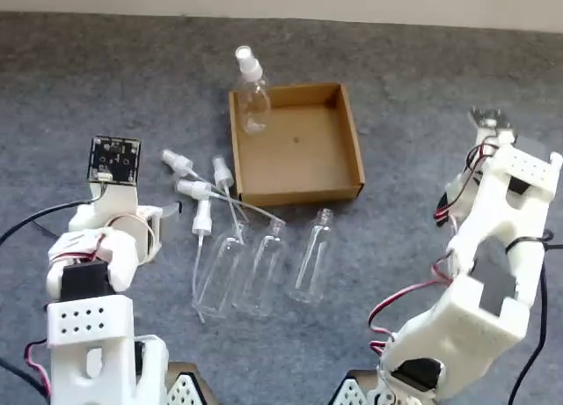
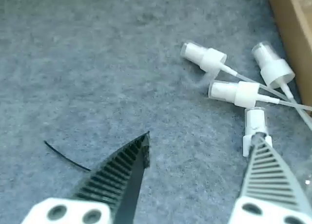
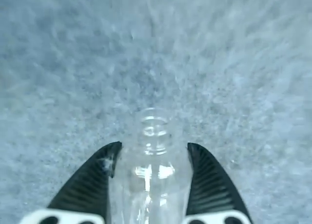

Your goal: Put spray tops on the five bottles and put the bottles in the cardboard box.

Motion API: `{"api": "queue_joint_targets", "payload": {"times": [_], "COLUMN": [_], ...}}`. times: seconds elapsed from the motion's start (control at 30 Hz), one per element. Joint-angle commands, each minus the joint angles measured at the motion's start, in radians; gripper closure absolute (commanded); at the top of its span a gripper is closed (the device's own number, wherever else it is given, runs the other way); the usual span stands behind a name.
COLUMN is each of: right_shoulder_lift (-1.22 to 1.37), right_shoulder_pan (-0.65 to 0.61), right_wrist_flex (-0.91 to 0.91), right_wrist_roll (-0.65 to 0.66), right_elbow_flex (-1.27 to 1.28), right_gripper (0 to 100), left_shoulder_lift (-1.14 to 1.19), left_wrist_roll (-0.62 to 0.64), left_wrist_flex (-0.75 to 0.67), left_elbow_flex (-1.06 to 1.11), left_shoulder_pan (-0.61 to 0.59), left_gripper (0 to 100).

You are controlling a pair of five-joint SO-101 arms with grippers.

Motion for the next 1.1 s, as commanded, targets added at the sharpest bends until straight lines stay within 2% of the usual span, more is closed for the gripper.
{"api": "queue_joint_targets", "payload": {"times": [0.0,0.2,0.4,0.57,0.6,0.67,0.83,1.07], "right_shoulder_lift": [-0.22,-0.558,-0.789,-0.828,-0.828,-0.828,-0.828,-0.828], "right_shoulder_pan": [-0.045,-0.125,-0.15,-0.151,-0.153,-0.163,-0.202,-0.206], "right_wrist_flex": [0.004,-0.101,-0.116,-0.114,-0.114,-0.114,-0.114,-0.114], "right_wrist_roll": [-0.025,-0.021,-0.021,-0.021,-0.021,-0.021,-0.023,-0.023], "right_elbow_flex": [0.01,0.344,0.587,0.602,0.601,0.601,0.604,0.604], "right_gripper": [99.4,99.4,99.4,99.4,99.4,99.4,99.4,99.4], "left_shoulder_lift": [0.004,0.065,0.453,0.737,0.783,0.871,1.092,1.38], "left_wrist_roll": [0.011,0.008,0.006,0.012,0.034,0.163,0.48,0.638], "left_wrist_flex": [0.083,0.109,0.138,0.221,0.221,0.216,0.203,0.19], "left_elbow_flex": [-0.131,-0.194,-0.36,-0.638,-0.693,-0.8,-1.033,-1.283], "left_shoulder_pan": [-0.019,-0.019,-0.012,0.01,0.012,0.022,0.059,0.143], "left_gripper": [71,71,72,92,96,98,85,88]}}
